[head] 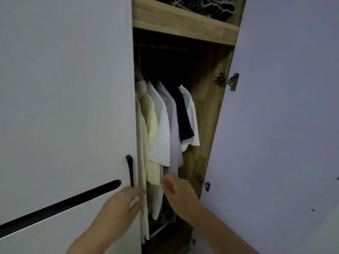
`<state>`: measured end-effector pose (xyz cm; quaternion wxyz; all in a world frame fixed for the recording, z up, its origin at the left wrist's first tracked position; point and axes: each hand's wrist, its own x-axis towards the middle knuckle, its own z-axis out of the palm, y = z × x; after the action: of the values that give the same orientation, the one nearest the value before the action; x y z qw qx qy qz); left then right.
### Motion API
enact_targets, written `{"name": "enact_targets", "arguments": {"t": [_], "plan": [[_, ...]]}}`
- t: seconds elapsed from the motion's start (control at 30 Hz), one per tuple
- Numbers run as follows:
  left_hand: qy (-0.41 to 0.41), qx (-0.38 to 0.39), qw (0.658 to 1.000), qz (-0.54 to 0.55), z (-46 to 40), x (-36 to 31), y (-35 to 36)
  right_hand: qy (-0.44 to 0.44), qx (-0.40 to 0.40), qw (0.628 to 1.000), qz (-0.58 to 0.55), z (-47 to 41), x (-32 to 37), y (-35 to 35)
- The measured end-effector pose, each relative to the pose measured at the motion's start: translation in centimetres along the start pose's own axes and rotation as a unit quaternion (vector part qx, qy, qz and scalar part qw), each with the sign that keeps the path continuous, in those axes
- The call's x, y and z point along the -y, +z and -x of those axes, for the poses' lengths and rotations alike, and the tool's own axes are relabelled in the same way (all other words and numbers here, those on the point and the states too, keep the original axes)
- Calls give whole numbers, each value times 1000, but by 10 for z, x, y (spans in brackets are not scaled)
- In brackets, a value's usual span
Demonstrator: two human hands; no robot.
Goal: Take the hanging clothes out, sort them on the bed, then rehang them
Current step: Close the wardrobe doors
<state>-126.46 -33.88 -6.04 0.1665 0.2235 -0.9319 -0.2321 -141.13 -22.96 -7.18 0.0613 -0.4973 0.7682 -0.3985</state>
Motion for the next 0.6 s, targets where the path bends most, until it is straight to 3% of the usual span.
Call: {"name": "enact_targets", "arguments": {"t": [0.13,0.33,0.6], "plan": [[26,37,999,21,-18,-37,25,5,50,992,118,40,-31,-46],[99,80,990,66,-38,-118,71,120,71,965,223,95,-72,-134],[138,119,980,74,-57,-217,132,223,-2,926,305,168,-131,-265]]}}
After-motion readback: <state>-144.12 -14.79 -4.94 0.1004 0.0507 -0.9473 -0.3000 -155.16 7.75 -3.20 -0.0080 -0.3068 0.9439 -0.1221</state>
